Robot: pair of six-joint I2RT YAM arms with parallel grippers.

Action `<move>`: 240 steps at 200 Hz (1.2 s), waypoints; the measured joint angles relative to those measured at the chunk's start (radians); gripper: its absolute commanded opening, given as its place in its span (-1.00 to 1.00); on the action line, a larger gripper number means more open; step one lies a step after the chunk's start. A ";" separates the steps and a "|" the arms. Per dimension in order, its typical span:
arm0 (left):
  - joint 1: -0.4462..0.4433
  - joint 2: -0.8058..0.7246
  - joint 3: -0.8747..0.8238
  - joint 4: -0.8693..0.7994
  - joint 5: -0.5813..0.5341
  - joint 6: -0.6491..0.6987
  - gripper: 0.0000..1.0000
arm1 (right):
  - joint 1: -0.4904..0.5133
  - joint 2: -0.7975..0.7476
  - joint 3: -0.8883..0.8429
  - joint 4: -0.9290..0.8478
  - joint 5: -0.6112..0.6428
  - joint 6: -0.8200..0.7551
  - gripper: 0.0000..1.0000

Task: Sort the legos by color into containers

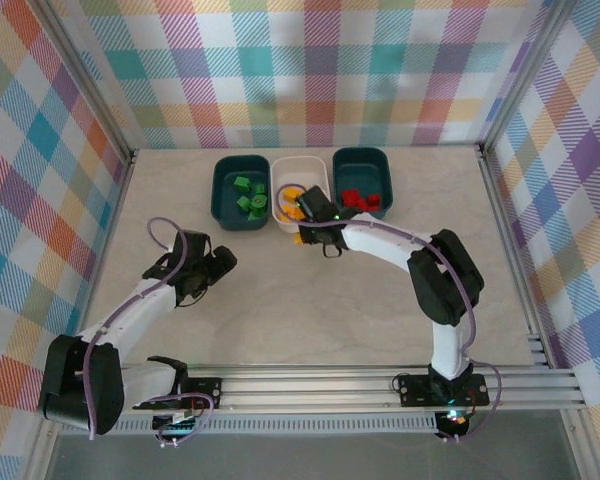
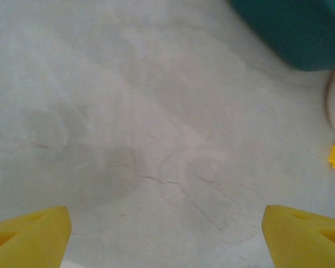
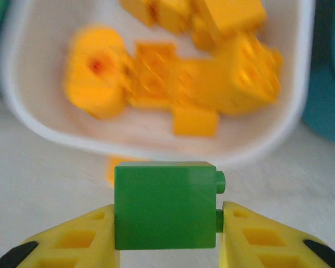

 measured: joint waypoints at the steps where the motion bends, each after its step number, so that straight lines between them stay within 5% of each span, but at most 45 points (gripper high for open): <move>1: 0.002 0.001 -0.003 0.000 0.000 -0.004 0.84 | 0.001 0.004 0.012 -0.001 0.000 0.000 -0.30; 64: 0.012 0.004 -0.109 0.024 0.091 -0.085 0.84 | 0.018 0.336 0.529 -0.050 -0.103 -0.068 -0.28; 144: 0.013 -0.117 -0.135 -0.041 0.091 -0.083 0.84 | 0.018 0.587 0.962 -0.201 -0.130 -0.118 -0.29; 159: 0.013 -0.117 -0.135 -0.049 0.092 -0.083 0.84 | 0.018 0.593 0.983 -0.220 -0.132 -0.118 -0.19; 183: 0.013 -0.117 -0.135 -0.051 0.092 -0.079 0.84 | 0.018 0.605 0.996 -0.251 -0.134 -0.121 0.29; 218: 0.013 -0.095 -0.130 -0.052 0.099 -0.065 0.84 | 0.018 0.615 0.992 -0.290 -0.132 -0.119 0.37; 240: 0.013 -0.076 -0.126 -0.048 0.108 -0.061 0.84 | 0.022 0.518 0.822 -0.244 -0.102 -0.118 0.38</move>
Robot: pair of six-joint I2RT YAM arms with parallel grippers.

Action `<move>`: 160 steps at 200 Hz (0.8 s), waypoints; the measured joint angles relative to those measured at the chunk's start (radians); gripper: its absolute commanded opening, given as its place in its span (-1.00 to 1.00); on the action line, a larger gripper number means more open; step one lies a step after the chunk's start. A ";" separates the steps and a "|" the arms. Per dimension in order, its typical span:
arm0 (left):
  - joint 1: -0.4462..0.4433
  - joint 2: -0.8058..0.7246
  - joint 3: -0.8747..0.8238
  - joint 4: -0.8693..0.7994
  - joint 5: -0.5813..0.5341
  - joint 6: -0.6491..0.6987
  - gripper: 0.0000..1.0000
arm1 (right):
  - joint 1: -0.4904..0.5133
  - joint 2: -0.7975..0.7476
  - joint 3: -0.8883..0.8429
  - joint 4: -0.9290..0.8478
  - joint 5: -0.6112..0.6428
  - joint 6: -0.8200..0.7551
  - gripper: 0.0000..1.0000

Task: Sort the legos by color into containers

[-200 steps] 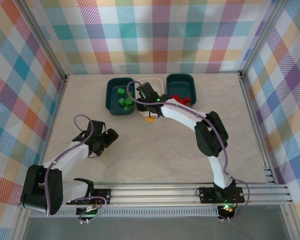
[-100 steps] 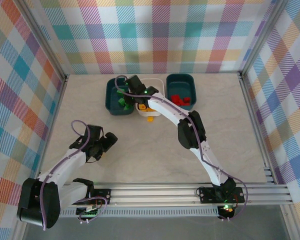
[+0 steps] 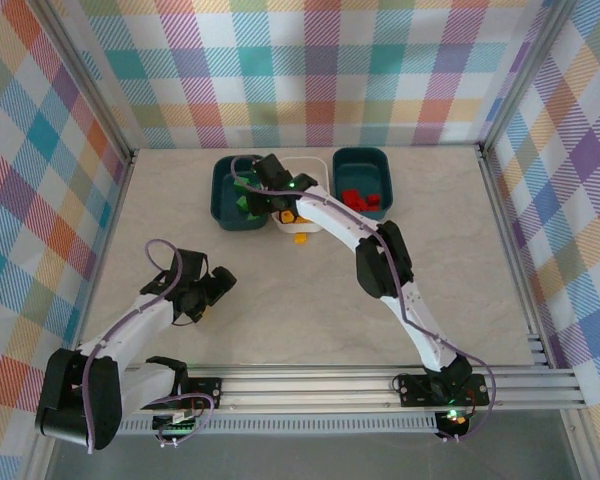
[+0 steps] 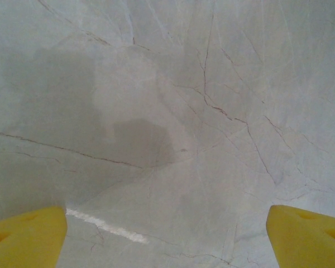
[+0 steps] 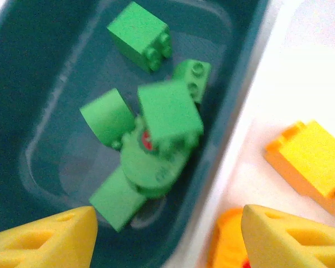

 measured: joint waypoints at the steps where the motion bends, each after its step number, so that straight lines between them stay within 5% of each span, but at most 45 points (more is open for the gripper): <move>1: 0.000 0.001 0.000 0.000 0.001 0.000 0.84 | 0.000 -0.005 -0.009 0.003 0.002 0.000 0.38; 66: -0.026 0.055 0.011 0.014 0.006 0.000 0.83 | 0.022 -0.496 -0.718 0.241 0.135 0.156 0.48; 160: -0.156 0.114 0.054 0.108 -0.050 -0.004 0.82 | 0.021 -0.349 -0.826 0.308 0.176 0.319 0.28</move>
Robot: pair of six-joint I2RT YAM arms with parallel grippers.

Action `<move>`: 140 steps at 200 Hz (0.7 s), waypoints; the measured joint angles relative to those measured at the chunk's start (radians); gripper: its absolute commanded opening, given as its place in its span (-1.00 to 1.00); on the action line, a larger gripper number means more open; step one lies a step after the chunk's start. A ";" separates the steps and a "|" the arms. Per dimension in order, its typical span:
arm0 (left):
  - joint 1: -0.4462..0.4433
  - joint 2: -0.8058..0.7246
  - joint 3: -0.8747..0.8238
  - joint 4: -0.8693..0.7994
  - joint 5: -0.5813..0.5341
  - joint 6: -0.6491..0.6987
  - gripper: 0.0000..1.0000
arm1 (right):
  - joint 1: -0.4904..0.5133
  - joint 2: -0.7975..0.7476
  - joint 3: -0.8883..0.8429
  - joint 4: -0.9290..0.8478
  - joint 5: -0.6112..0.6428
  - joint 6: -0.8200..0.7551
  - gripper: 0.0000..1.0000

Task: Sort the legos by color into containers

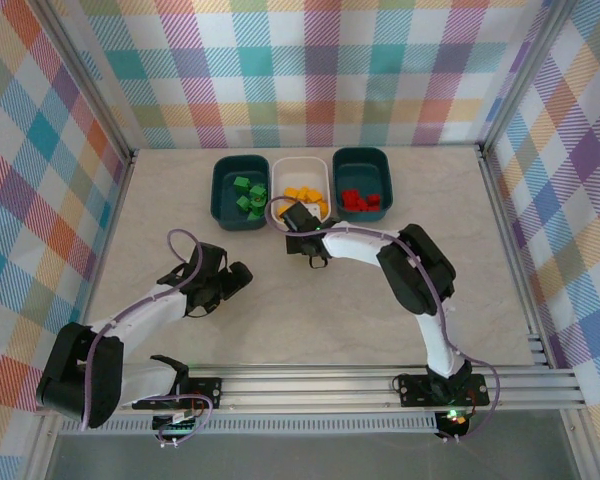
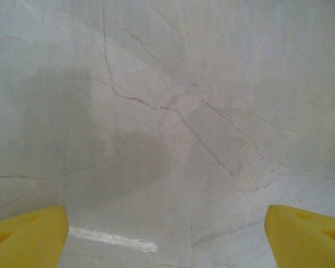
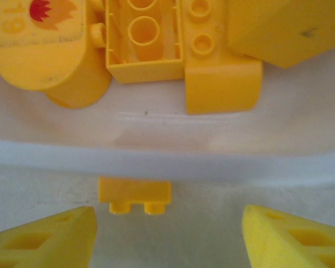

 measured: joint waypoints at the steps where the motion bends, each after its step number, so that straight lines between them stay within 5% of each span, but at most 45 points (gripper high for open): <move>1: 0.000 0.000 0.000 0.000 0.000 0.000 0.82 | 0.000 0.002 0.002 0.000 0.000 0.000 0.27; 88: 0.000 0.002 0.005 -0.003 -0.001 0.004 0.82 | -0.006 0.083 0.085 0.022 0.025 -0.005 -0.36; 140: 0.000 -0.008 0.010 -0.023 -0.005 0.008 0.82 | -0.002 0.015 -0.020 0.068 0.019 -0.015 -0.44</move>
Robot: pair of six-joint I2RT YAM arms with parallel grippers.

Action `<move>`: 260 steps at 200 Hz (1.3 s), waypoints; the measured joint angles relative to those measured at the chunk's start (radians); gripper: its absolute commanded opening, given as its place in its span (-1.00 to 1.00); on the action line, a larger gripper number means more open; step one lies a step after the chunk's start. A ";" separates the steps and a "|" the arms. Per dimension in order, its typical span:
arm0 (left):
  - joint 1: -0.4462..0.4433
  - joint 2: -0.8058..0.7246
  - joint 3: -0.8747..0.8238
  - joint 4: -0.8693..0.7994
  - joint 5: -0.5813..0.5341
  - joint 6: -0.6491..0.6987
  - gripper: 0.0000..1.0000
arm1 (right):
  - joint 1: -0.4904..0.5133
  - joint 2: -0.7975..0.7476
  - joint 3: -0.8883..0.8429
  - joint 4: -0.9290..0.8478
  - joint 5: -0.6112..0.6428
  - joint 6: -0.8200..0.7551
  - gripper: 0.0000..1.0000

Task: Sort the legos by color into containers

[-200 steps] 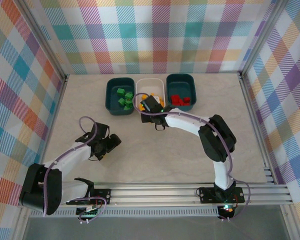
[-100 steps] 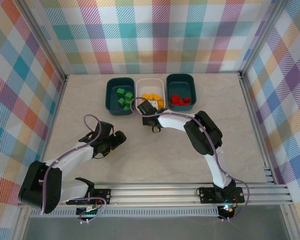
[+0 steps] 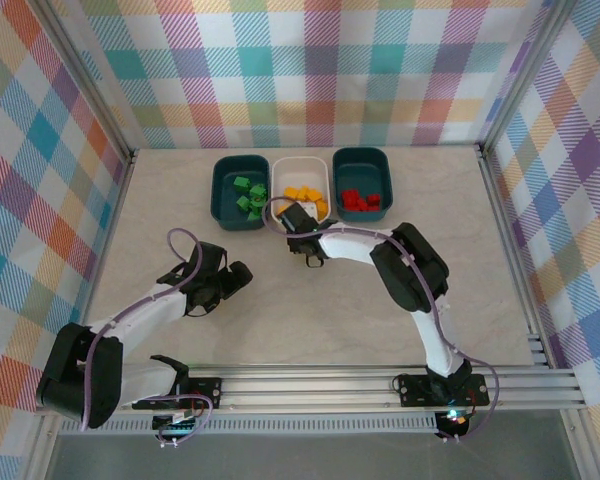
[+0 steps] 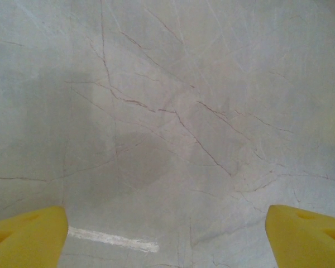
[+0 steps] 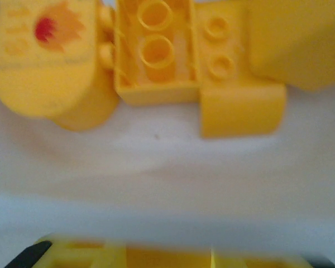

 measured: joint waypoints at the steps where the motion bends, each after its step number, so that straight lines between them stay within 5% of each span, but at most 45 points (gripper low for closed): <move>1: 0.000 0.000 0.000 0.000 0.000 0.000 0.82 | 0.000 -0.003 -0.003 0.000 0.000 0.000 -0.44; 61: 0.000 -0.031 0.082 -0.063 -0.027 0.025 0.82 | -0.008 -0.241 -0.074 -0.007 0.003 -0.068 -0.45; 123: 0.000 -0.037 0.127 -0.094 -0.043 0.064 0.84 | -0.135 -0.009 0.268 -0.051 -0.063 -0.104 -0.43; 132: 0.000 -0.032 0.127 -0.100 -0.041 0.069 0.84 | -0.148 0.032 0.300 -0.064 -0.071 -0.108 -0.35; 152: 0.000 -0.030 0.127 -0.119 -0.040 0.080 0.89 | -0.163 0.099 0.359 -0.117 -0.084 -0.115 0.20; 184: 0.000 -0.047 0.129 -0.134 -0.041 0.096 1.00 | -0.163 0.089 0.382 -0.151 -0.088 -0.154 0.46; 235: -0.002 -0.169 0.184 -0.165 -0.099 0.105 1.00 | -0.135 -0.337 0.045 -0.048 -0.069 -0.179 0.61; 251: -0.003 -0.230 0.200 -0.160 -0.153 0.092 1.00 | -0.125 -0.515 -0.082 0.027 -0.091 -0.188 0.98; 260: -0.007 -0.266 0.200 -0.154 -0.189 0.074 1.00 | -0.119 -0.615 -0.155 0.075 -0.103 -0.195 0.99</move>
